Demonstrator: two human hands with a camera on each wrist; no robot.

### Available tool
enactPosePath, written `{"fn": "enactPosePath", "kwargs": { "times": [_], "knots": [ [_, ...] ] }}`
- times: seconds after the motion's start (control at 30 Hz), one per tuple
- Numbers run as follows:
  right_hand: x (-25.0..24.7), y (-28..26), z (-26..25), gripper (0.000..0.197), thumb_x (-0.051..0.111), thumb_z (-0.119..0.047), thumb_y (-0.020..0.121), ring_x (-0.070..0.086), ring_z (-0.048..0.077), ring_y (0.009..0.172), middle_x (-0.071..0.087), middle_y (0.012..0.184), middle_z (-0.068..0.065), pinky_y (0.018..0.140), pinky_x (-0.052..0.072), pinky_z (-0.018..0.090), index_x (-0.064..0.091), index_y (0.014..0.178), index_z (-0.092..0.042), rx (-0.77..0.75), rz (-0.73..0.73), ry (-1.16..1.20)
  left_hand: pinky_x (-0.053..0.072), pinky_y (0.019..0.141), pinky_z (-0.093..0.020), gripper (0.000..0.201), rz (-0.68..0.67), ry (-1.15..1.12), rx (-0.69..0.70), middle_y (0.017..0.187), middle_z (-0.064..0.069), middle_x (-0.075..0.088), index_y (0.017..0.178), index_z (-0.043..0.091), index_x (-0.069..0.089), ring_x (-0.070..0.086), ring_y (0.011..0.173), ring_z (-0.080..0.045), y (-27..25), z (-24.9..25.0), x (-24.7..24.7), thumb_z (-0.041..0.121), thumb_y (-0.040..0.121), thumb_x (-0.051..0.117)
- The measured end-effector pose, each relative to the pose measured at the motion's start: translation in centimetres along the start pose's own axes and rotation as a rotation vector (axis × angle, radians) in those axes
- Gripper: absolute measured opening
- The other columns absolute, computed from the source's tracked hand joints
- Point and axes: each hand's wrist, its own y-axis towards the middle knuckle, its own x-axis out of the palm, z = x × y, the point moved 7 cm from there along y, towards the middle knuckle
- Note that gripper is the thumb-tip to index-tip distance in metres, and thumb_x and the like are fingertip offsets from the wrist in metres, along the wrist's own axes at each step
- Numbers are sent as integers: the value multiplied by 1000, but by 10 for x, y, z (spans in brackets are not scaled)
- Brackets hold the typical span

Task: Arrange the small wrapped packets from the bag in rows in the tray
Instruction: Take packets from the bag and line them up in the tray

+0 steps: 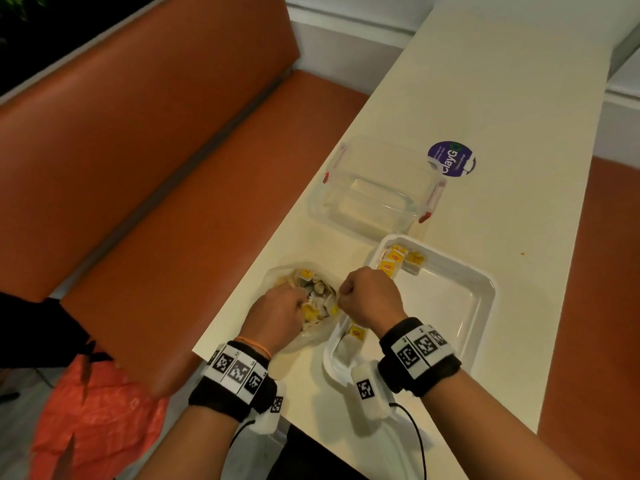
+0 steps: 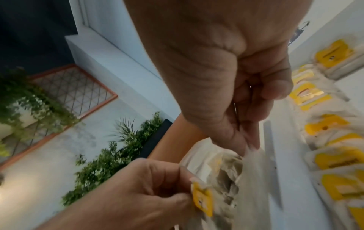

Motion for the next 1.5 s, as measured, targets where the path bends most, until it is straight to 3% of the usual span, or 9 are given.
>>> {"fn": "enactPosePath", "kwargs": {
  "times": [0.13, 0.27, 0.37, 0.57, 0.8, 1.0, 1.13, 1.27, 1.5],
  "knots": [
    [-7, -3, 12, 13, 70, -16, 84, 71, 21, 89, 79, 92, 0, 75, 56, 29, 82, 88, -18, 47, -25, 133, 49, 92, -33, 25, 241, -166, -38, 121, -1, 68, 117, 21, 75, 64, 108, -23, -3, 0, -22, 13, 102, 56],
    [-6, -4, 19, 7, 76, -16, 86, 70, 19, 96, 77, 98, 1, 82, 54, 27, 80, 90, -17, 75, 2, 245, 39, 109, -31, 48, 96, -192, -38, 143, 8, 57, 138, 30, 65, 49, 133, -16, -2, 6, 5, 47, 94, 72],
    [-4, -4, 20, 11, 77, -14, 85, 69, 18, 95, 74, 91, -3, 85, 55, 31, 74, 79, -23, 64, 10, 301, 37, 112, -33, 61, 47, -112, -34, 148, 7, 53, 143, 30, 59, 43, 137, -17, 5, 13, 26, 53, 89, 74],
    [-1, -4, 20, 15, 77, -16, 87, 71, 19, 90, 71, 80, -7, 87, 59, 38, 72, 77, -26, 60, 24, 366, 52, 94, -45, 56, 40, 21, -55, 135, -1, 50, 132, 31, 59, 47, 126, -28, 20, 28, 36, 60, 86, 69],
    [1, -2, 21, 10, 77, -21, 90, 71, 19, 88, 72, 81, -6, 86, 59, 36, 74, 80, -23, 54, 41, 378, 45, 79, -38, 41, -62, 142, 54, 130, 0, 51, 125, 31, 53, 51, 117, -27, 23, 33, 41, 39, 89, 72],
    [-3, 0, 25, 6, 77, -21, 90, 69, 18, 83, 69, 78, -6, 86, 59, 37, 75, 85, -21, 75, 49, 399, 38, 71, -30, 18, 34, 60, 84, 115, 6, 64, 108, 31, 68, 63, 104, -24, 26, 35, 27, 31, 90, 66],
    [-2, 0, 32, 7, 78, -21, 89, 67, 18, 76, 68, 76, -5, 85, 61, 40, 74, 84, -22, 99, 34, 419, 51, 84, -34, 36, 48, -36, 5, 123, 10, 61, 120, 38, 67, 58, 114, -19, 22, 24, 29, 40, 85, 75],
    [0, 0, 33, 9, 78, -23, 90, 70, 20, 85, 71, 83, -3, 88, 59, 36, 72, 84, -24, 106, 23, 420, 44, 76, -30, 39, 37, 22, 50, 130, 5, 58, 128, 34, 67, 57, 118, -24, 20, 29, 35, 29, 90, 74],
    [2, -1, 35, 8, 79, -21, 89, 71, 20, 92, 75, 94, 0, 88, 57, 32, 72, 87, -24, 120, 12, 429, 44, 74, -13, 26, 111, -434, -153, 98, 16, 73, 84, 35, 76, 68, 92, -8, 24, 2, 16, 10, 80, 80]
  ]
}}
